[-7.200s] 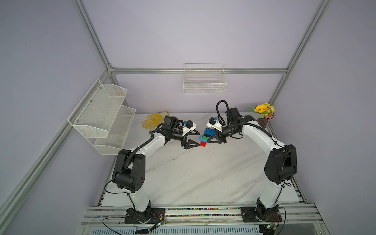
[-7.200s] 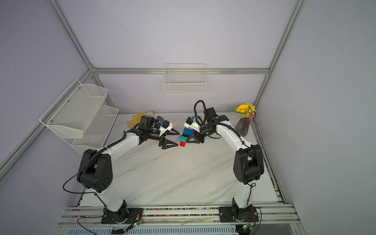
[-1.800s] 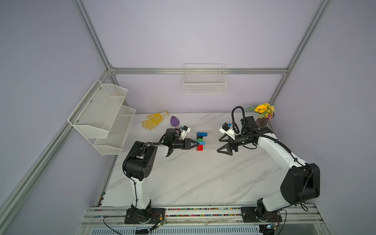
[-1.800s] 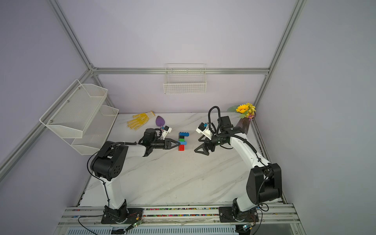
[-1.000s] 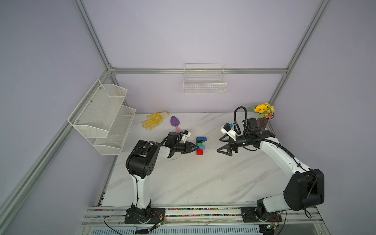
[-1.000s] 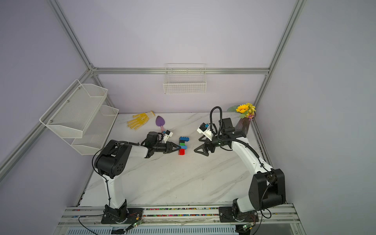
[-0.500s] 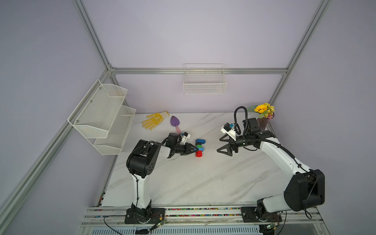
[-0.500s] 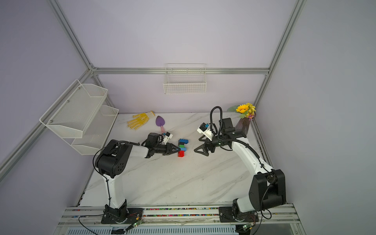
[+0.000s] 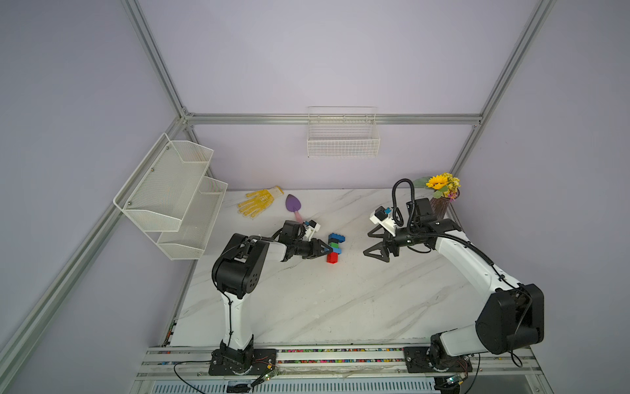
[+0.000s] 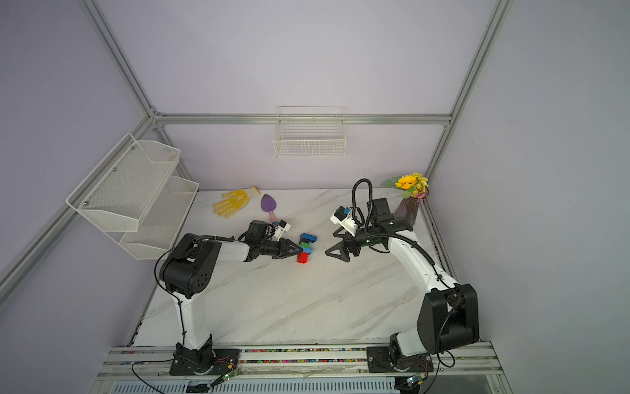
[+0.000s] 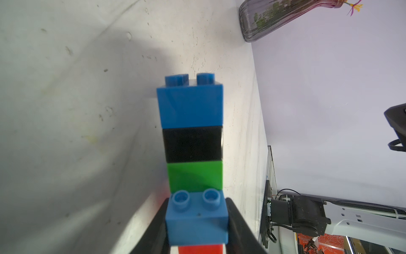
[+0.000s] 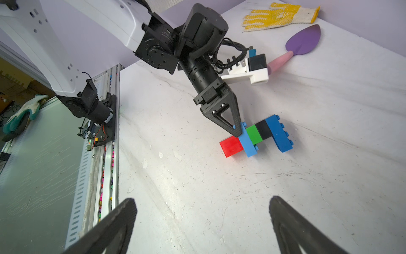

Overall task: Assemble the letter f with lego
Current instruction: Place the lego brick at the center of the board.

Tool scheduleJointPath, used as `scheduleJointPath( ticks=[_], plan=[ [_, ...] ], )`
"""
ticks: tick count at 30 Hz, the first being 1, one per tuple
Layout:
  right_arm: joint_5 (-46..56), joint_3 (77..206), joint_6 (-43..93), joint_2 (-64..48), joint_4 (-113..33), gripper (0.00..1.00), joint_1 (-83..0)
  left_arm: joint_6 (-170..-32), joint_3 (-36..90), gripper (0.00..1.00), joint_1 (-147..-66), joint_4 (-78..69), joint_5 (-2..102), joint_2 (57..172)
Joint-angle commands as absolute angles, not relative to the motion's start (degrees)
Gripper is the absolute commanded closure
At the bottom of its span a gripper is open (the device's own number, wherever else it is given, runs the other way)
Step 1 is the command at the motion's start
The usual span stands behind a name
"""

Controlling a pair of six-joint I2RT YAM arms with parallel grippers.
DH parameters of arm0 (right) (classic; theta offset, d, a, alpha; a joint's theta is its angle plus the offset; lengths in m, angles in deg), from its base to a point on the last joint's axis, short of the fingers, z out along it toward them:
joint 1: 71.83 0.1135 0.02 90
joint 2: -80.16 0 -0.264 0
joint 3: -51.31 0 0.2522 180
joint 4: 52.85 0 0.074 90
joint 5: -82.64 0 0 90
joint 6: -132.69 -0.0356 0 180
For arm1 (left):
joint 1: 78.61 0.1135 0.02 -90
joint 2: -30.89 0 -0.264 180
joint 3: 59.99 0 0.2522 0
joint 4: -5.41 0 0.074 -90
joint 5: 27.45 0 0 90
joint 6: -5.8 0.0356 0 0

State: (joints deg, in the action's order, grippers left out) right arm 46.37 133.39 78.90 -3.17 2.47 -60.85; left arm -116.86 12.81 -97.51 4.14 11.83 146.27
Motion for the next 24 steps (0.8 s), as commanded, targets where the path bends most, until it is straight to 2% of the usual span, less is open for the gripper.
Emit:
scheduleJointPath(
  ticks=[1,24],
  plan=[
    [48.3,132.7,78.6,-1.8,1.5,0.03,-61.0,-113.0,14.7,0.59,-97.8,1.8,12.2,145.0],
    [48.8,131.0,76.8,-2.2,-2.0,0.03,-61.0,-102.0,18.7,0.54,-97.8,-18.3,19.7,142.2]
  ],
)
